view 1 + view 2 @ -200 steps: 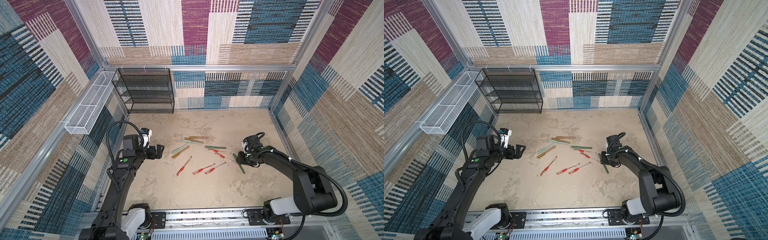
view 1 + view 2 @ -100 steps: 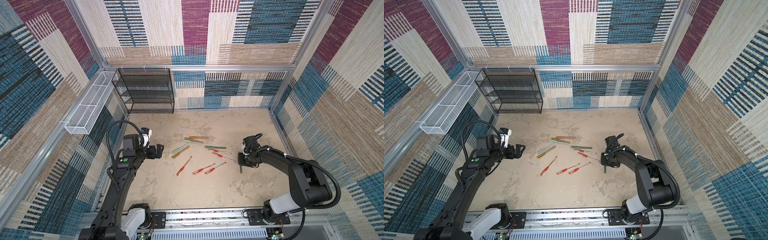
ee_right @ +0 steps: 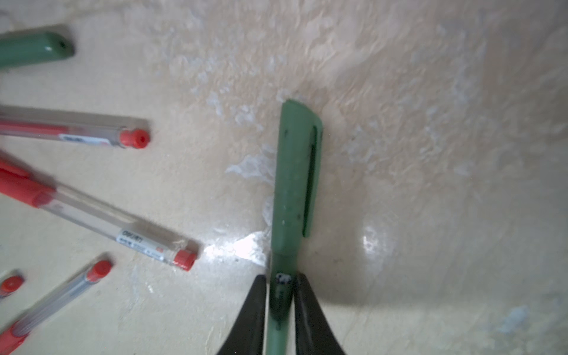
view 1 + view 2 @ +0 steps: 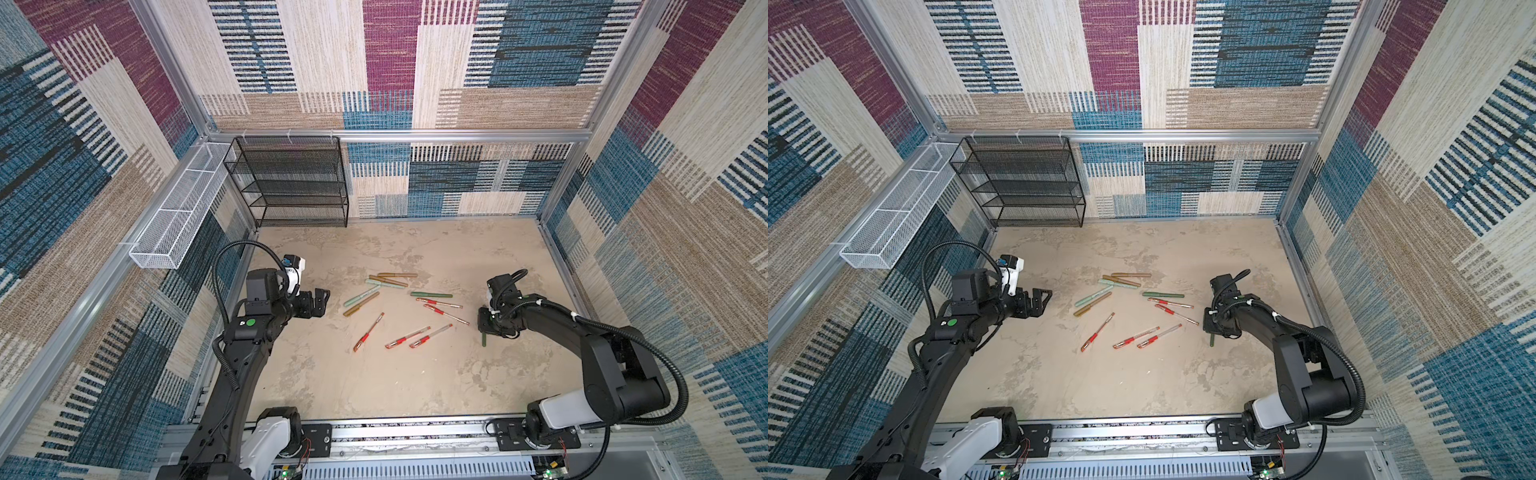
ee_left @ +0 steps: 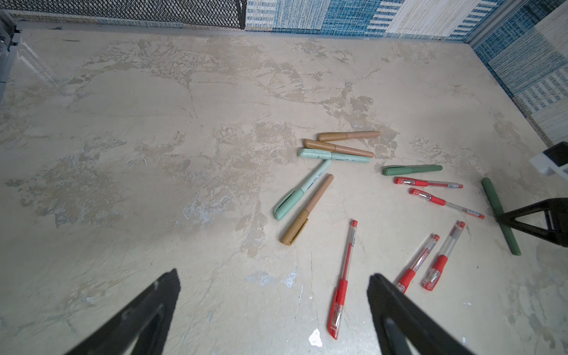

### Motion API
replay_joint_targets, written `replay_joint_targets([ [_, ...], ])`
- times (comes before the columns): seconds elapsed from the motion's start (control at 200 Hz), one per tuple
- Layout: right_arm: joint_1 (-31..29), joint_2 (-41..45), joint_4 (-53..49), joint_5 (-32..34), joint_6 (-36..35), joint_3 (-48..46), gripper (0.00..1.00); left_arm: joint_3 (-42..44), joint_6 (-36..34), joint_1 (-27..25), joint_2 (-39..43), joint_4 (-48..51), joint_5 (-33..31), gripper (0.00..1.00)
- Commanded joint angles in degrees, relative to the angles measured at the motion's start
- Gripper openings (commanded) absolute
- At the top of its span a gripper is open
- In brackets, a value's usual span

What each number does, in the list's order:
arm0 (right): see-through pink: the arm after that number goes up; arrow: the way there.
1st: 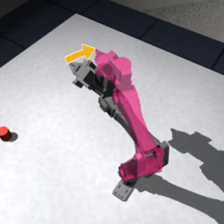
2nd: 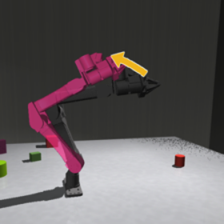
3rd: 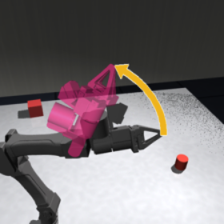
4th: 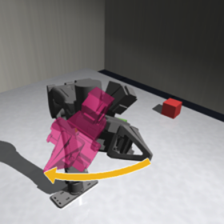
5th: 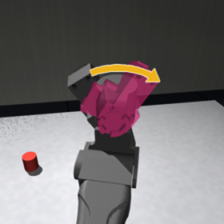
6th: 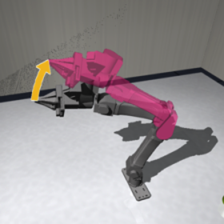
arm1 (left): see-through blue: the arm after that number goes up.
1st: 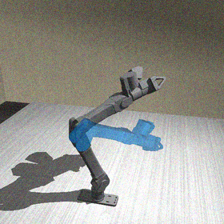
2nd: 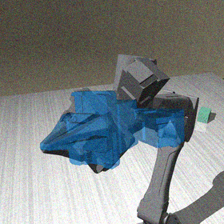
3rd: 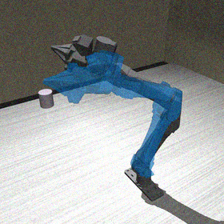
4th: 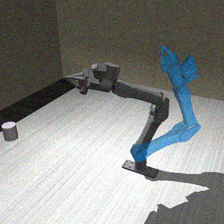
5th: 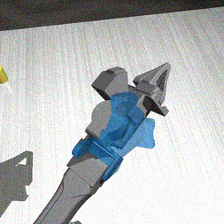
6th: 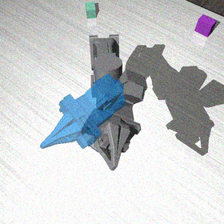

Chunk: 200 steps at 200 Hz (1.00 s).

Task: Open the pen caps
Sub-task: 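Reach the right gripper down and grasp the dark green capped pen, then lift the green pen upright with the right gripper while the left gripper grasps its cap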

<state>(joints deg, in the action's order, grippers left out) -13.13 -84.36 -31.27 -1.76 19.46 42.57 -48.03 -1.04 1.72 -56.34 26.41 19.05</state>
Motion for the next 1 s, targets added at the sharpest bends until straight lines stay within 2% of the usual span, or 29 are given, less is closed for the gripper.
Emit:
replay_joint_targets([
  [0.0,-0.41,-0.66,-0.02,0.78,0.71,0.05,0.18,-0.53,1.08,-0.41,0.35,-0.11,1.04,0.99],
  [0.265,-0.58,2.92,0.06,1.71,0.54,1.44,0.14,-0.49,1.35,-1.44,0.78,0.17,3.31,0.98],
  [0.396,-1.76,6.77,1.75,-0.66,0.77,4.61,0.13,-1.08,2.63,-1.63,0.78,0.72,9.28,0.96],
  [0.646,-12.41,12.89,19.33,-5.82,4.57,5.42,0.13,-0.44,7.57,-2.84,-0.34,-2.44,28.3,0.94],
  [0.847,-22.45,11.51,37.25,-7.56,7.51,3.84,0.12,-3.15,12.96,-5.42,-4.44,-5.03,30.74,0.94],
  [0.997,-29.98,6.07,43.09,-6.47,7.3,7.0,0.12,-6.91,16.67,-7.18,-9.61,-5.83,30.74,0.94],
])
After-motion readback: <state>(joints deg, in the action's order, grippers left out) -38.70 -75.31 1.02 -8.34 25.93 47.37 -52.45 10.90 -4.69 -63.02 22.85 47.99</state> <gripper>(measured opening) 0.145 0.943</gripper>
